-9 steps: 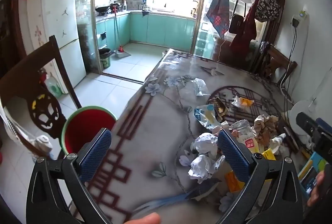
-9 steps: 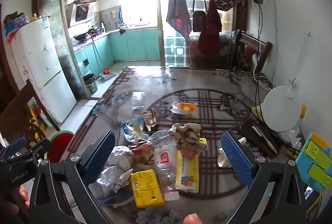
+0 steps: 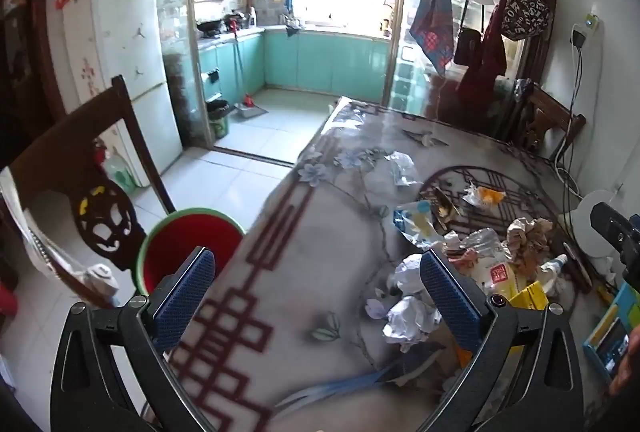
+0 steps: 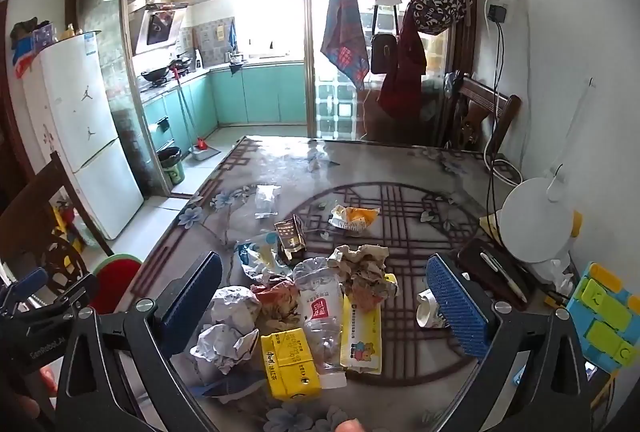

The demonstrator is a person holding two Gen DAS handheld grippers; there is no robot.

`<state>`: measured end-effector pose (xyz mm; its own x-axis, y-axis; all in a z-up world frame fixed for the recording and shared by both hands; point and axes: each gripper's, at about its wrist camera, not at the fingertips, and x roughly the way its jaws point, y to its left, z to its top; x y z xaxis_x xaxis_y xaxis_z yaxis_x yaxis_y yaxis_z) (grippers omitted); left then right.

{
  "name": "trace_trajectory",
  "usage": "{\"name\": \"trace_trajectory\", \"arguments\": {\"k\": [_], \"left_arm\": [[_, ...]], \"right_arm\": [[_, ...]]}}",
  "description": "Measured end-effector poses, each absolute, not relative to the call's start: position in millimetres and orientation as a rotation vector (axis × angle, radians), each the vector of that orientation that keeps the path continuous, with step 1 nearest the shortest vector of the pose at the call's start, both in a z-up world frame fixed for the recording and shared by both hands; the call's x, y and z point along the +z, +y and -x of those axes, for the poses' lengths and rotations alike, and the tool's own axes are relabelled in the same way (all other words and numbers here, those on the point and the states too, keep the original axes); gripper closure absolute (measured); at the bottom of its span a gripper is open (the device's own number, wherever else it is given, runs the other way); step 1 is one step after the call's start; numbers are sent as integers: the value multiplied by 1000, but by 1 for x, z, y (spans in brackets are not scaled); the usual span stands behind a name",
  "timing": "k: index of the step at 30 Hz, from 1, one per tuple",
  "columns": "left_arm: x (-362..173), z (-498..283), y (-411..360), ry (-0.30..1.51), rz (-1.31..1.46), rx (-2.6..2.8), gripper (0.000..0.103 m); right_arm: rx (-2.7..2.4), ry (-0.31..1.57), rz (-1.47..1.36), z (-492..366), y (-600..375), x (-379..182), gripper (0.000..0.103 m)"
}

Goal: Collect trash

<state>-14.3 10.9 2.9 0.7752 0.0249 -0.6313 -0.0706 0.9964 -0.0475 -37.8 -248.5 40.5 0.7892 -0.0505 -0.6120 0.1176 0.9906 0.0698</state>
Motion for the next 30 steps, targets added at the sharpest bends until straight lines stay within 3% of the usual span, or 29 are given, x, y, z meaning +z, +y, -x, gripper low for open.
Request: {"name": "trace_trajectory", "arguments": {"k": [5,24,30], "left_arm": [[3,14,7,647,-3,72,0],[-1,6,24,712,134,68,0],[-6,1,31,768,158,117,0]], "right_arm": [[-92,689,-119,37,-246,36,0],[-23,861,-195,19,-240,-9,0],[-36,822,-180,21,-235,-2,0]]}}
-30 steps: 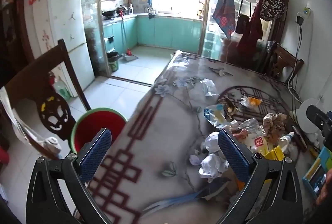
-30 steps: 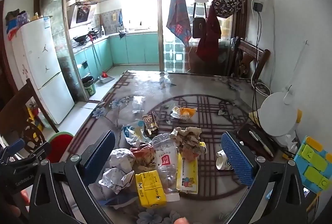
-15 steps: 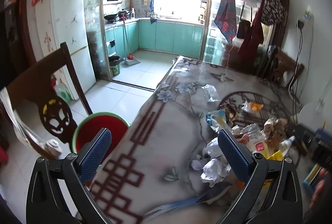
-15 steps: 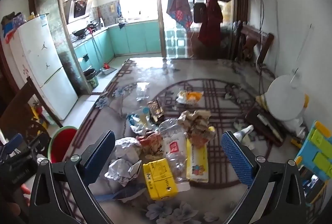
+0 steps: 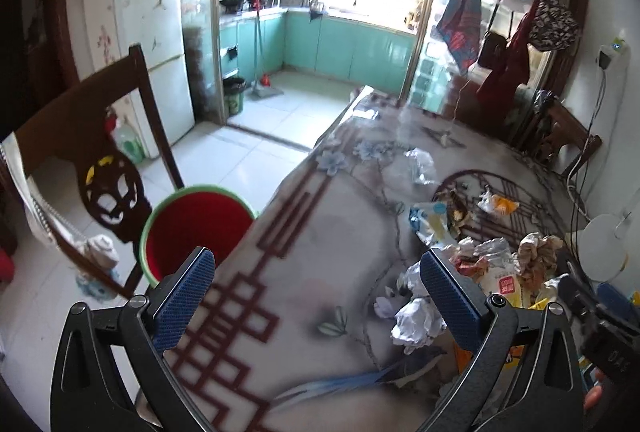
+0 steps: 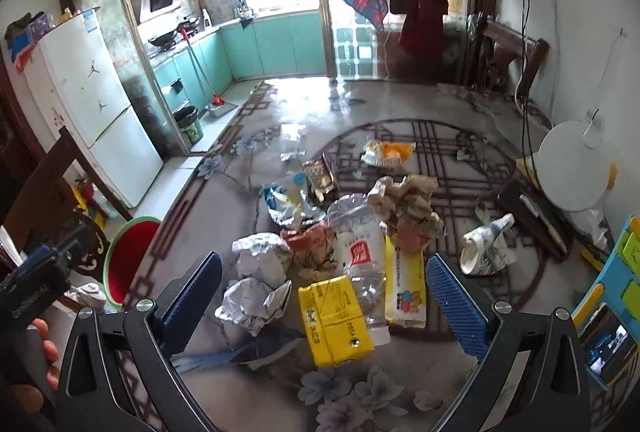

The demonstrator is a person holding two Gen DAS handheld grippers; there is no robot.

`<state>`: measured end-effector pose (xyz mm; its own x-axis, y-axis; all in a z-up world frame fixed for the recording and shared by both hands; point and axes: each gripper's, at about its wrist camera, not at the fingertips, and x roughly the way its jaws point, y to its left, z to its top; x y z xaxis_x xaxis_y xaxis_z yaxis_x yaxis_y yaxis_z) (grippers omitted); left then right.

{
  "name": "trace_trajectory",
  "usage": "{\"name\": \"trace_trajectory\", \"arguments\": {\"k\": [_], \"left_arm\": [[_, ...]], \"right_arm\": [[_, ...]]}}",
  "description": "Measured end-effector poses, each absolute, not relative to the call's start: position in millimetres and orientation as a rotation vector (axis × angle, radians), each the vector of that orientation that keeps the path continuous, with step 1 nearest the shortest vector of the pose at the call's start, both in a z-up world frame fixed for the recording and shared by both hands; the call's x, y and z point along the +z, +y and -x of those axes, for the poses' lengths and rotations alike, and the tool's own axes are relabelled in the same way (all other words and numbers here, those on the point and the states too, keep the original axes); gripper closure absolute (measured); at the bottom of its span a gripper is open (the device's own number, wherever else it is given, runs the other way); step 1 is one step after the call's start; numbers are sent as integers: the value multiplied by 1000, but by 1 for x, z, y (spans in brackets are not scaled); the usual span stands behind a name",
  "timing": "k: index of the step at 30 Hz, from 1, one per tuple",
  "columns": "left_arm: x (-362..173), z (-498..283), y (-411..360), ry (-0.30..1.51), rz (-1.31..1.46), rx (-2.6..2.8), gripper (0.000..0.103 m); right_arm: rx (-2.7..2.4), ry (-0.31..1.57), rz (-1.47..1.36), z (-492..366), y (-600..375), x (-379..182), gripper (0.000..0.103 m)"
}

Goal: Collect trash

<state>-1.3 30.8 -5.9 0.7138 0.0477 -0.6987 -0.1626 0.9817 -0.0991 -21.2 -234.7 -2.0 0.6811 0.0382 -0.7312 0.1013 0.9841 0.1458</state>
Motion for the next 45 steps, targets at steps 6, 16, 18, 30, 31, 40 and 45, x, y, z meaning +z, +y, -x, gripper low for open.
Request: {"name": "trace_trajectory", "arguments": {"k": [6,16,18,30,31,40,45], "left_arm": [[-3,3,34,745,179,73,0],[0,0,33,711,152,83,0],[-1,1,33,725,156,80,0],[-2,-1,28,738,140,64,0],[-2,-2,28,739,139,63,0],[-3,-3,27,742,137,64,0],[-3,-4,26,747,137,62,0]], "right_arm": [[-54,773,-171,21,-235,11,0],[-49,728,-166,19,-235,28,0],[-49,724,-164,18,-234,29,0],[-48,715,-154,15,-234,31,0],[-49,714,-154,15,-235,31,0],[-56,707,-146,14,-237,34,0],[-55,710,-146,15,-237,34,0]]}}
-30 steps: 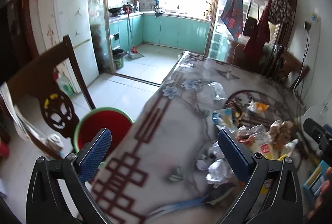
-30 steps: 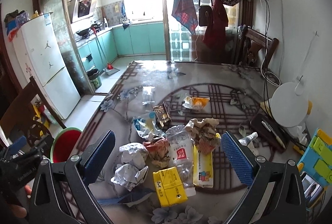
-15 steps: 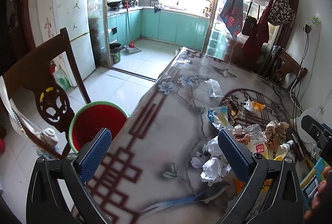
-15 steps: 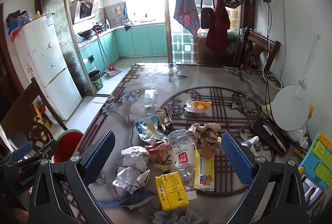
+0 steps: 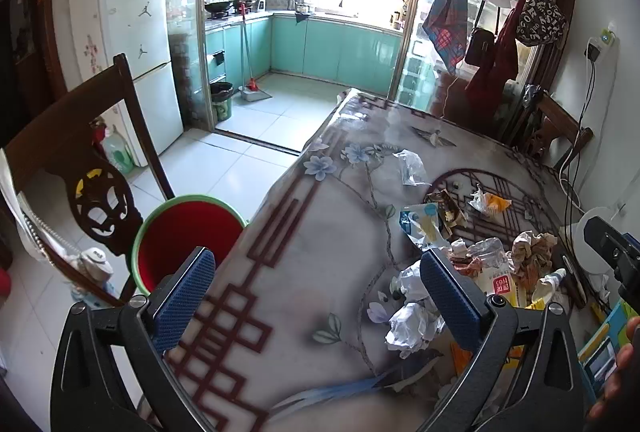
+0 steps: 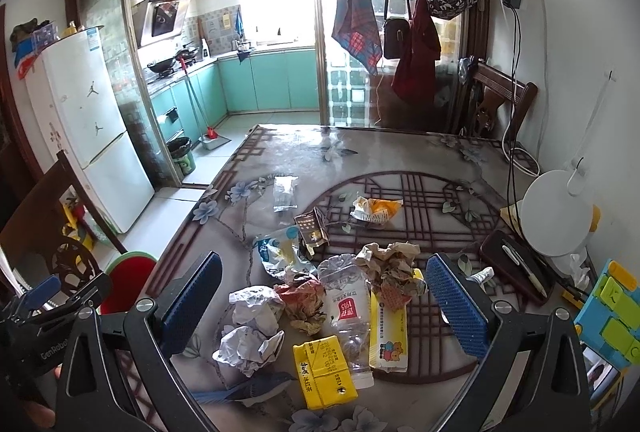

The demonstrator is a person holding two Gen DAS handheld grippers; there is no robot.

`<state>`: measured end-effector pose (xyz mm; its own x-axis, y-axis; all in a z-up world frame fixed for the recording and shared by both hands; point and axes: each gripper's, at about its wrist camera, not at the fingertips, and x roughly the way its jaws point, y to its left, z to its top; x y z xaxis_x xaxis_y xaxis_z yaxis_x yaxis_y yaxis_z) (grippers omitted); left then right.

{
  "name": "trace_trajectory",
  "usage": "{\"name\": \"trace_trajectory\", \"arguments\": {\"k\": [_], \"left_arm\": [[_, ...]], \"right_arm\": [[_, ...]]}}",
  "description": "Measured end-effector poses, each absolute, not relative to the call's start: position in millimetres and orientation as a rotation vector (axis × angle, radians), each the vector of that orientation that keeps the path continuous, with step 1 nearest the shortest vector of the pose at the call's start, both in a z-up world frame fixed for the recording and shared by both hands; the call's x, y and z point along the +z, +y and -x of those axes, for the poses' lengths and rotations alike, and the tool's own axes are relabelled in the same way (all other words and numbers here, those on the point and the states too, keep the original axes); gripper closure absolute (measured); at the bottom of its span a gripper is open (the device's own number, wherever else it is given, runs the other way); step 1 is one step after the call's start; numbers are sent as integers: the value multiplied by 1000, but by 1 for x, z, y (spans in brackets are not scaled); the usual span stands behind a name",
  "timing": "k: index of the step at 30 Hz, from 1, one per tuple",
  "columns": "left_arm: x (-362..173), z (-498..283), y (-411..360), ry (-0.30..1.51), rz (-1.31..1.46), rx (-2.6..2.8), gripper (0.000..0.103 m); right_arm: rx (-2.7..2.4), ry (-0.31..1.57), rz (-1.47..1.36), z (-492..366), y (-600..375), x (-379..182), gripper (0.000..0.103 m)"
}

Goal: Collect trash

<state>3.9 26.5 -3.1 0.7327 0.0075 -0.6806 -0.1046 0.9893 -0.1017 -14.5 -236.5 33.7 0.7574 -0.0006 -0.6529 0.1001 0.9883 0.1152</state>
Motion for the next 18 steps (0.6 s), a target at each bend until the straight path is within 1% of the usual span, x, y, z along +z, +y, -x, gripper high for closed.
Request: {"name": "trace_trajectory", "arguments": {"k": [18], "left_arm": [[-9,-6,25,778,127,81,0]], "right_arm": [[-67,729,-182,12,-243,29,0]]}}
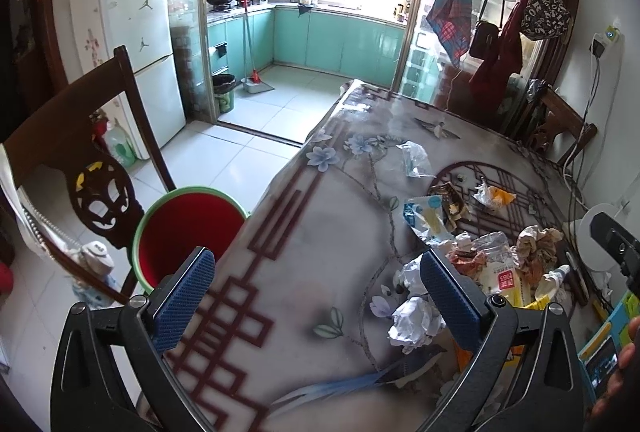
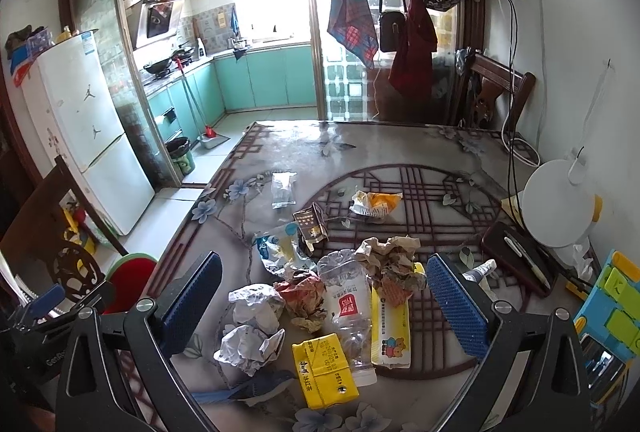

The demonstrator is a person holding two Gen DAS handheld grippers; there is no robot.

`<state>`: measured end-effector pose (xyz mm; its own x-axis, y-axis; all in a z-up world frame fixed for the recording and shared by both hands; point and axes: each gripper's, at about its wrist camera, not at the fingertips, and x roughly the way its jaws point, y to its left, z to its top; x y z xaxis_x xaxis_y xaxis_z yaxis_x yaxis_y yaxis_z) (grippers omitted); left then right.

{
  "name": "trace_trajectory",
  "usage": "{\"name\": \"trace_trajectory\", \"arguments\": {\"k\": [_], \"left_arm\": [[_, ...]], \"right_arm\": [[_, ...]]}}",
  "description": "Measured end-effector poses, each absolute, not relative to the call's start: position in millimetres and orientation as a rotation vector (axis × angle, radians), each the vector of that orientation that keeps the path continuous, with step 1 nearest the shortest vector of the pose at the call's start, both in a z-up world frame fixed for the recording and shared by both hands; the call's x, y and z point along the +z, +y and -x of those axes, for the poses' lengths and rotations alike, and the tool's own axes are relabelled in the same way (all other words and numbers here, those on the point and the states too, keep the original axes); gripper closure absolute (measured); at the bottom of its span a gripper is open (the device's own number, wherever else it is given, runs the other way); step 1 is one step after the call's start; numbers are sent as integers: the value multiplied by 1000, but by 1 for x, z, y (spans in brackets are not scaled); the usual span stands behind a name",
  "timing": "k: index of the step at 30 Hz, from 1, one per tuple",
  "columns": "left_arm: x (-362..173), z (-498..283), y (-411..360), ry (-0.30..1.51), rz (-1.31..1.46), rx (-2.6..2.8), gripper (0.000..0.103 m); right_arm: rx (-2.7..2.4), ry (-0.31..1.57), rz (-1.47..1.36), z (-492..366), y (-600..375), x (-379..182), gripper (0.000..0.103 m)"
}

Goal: Collect trash

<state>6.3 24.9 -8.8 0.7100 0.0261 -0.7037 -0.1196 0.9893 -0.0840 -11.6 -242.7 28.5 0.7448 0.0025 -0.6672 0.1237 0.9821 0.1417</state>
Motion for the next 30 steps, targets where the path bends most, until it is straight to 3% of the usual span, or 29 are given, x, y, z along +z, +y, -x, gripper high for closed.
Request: {"name": "trace_trajectory", "arguments": {"k": [6,18,21,24,25,27,30], "left_arm": [[-27,-13,16,881,99,41,0],[-119,-47,-45,1187,162,-187,0],[-140,-58,-48,1323,258,-190,0],[-150,-58,-44,1332,368,-237,1],[-148,-58,-47,1313,327,-240,2],[-141,-55,-59,1263,195,-255,14],[-137,-56,-69,1250,78,-262,19]], "right_arm": [[-59,757,-226,11,-258,18,0],[-128,840,-182,18,-291,-3,0],[-129,888,-237,26,-306,-18,0],[-126,952,-205,38,-310,-34,0],[-125,995,-189,40,-310,-42,0],[-142,1047,-176,45,-311,-54,0],[-130,1042,-155,53,-308,-59,0]]}}
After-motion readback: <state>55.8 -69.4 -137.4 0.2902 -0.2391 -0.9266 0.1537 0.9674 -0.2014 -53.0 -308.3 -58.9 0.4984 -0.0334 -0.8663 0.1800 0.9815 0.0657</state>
